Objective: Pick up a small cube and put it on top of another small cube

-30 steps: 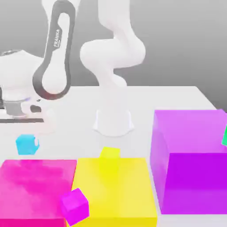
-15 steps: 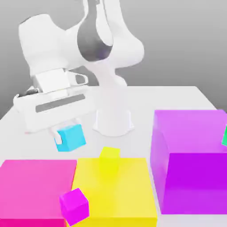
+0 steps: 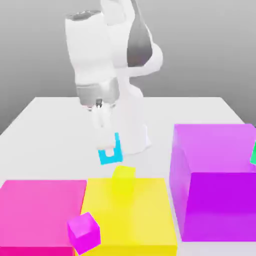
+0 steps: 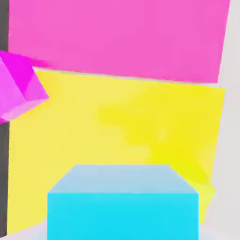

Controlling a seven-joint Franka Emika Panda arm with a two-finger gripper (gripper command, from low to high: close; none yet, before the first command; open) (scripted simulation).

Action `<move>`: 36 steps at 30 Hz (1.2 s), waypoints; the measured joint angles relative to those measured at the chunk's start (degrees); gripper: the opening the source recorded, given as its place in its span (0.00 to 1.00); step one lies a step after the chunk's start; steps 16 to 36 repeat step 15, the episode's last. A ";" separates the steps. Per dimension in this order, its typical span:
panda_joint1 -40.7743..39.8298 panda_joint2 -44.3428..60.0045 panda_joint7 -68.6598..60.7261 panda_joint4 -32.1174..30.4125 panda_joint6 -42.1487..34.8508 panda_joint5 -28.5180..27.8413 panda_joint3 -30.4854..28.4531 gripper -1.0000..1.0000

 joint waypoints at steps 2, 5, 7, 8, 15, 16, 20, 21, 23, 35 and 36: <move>0.23 -0.28 -2.55 -0.35 -2.12 -2.46 1.13 0.00; 1.12 -3.10 -6.75 -1.55 -5.36 -6.04 3.79 0.00; 1.71 -1.12 -7.98 -2.46 -2.84 -7.01 3.50 0.00; 2.05 0.64 -8.31 -2.93 -0.70 -7.17 2.95 0.00; 3.65 8.03 -9.46 -4.66 8.26 -6.49 0.65 1.00; 3.65 8.03 -9.46 -4.66 8.26 -6.49 0.65 1.00; 3.65 8.03 -9.46 -4.66 8.26 -6.49 0.65 1.00; 3.65 8.03 -9.46 -4.66 8.26 -6.49 0.65 1.00; 3.65 8.03 -9.46 -4.66 8.26 -6.49 0.65 1.00; 3.65 8.03 -9.46 -4.66 8.26 -6.49 0.65 1.00; 3.65 8.03 -9.46 -4.66 8.26 -6.49 0.65 1.00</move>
